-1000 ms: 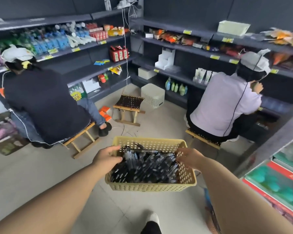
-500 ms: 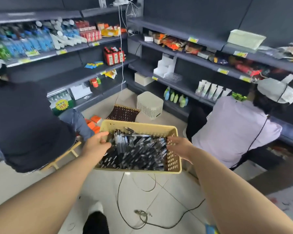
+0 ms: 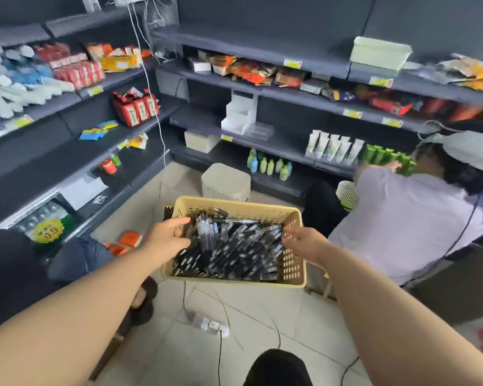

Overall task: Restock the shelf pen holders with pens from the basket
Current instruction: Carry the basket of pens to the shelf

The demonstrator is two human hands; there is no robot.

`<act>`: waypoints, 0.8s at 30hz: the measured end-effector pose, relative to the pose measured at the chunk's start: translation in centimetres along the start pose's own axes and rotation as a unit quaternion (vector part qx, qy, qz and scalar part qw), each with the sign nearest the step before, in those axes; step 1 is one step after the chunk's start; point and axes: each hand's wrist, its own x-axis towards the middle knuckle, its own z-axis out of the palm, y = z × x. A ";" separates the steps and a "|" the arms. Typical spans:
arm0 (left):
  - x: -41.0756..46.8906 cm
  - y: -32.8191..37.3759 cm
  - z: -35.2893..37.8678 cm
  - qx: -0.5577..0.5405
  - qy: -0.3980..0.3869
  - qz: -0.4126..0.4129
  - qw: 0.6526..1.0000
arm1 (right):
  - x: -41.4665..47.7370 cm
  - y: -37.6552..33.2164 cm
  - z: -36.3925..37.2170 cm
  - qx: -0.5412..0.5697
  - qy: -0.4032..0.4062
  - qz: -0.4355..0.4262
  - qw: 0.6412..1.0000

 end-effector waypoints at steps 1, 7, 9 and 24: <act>1.4 0.3 -0.5 0.000 -0.005 0.004 1.000 | 0.8 -0.7 0.0 0.004 -0.001 0.002 1.000; 9.7 1.7 -0.4 -0.015 -0.025 -0.001 1.000 | 7.7 -3.2 -1.6 0.027 0.004 0.013 1.000; 12.4 2.0 0.6 -0.020 -0.032 -0.013 0.999 | 10.3 -3.0 -2.4 0.044 0.003 0.023 0.999; 34.2 19.0 12.0 -0.109 0.101 -0.120 0.982 | 37.9 -2.3 -21.9 -0.050 -0.106 -0.023 0.993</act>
